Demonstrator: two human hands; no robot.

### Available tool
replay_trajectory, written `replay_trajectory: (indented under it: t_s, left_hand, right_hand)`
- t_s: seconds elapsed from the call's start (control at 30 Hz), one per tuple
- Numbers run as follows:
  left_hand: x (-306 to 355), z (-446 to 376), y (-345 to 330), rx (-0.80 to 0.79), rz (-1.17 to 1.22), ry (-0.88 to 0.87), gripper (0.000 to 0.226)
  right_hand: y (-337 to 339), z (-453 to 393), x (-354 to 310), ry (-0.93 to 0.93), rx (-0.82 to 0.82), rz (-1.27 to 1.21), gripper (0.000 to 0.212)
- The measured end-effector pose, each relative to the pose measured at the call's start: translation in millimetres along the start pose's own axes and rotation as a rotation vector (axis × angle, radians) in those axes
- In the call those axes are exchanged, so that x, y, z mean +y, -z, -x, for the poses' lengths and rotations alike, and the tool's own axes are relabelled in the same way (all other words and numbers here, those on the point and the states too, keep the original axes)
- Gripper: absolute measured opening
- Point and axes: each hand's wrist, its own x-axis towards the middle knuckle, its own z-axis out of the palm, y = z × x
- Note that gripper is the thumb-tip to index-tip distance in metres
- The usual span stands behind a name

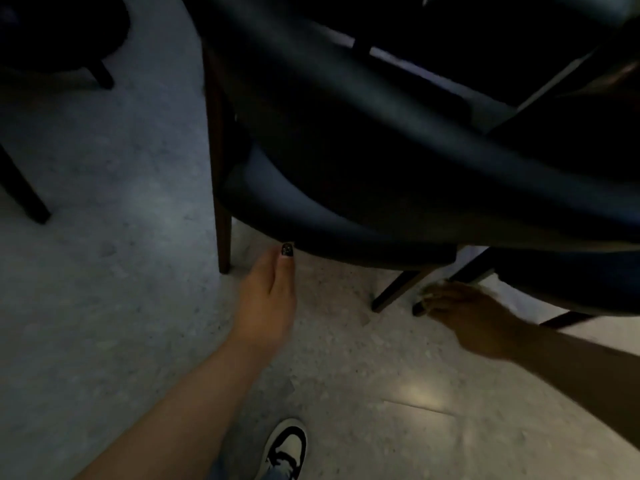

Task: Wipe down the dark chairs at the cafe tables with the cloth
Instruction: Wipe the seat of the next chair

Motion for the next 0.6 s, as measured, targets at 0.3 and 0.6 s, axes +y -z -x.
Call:
replay_trajectory:
  t_s: [0.3,0.6]
  left_hand:
    - [182,73,15,-0.048,-0.29,-0.073,0.028]
    - [275,106,21,-0.047,-0.45,-0.135,0.018]
  right_hand:
    - [144,146,-80,0.214,0.671,-0.435,0.048]
    - [227,242,-59,-0.168,1.002,-1.302,0.053]
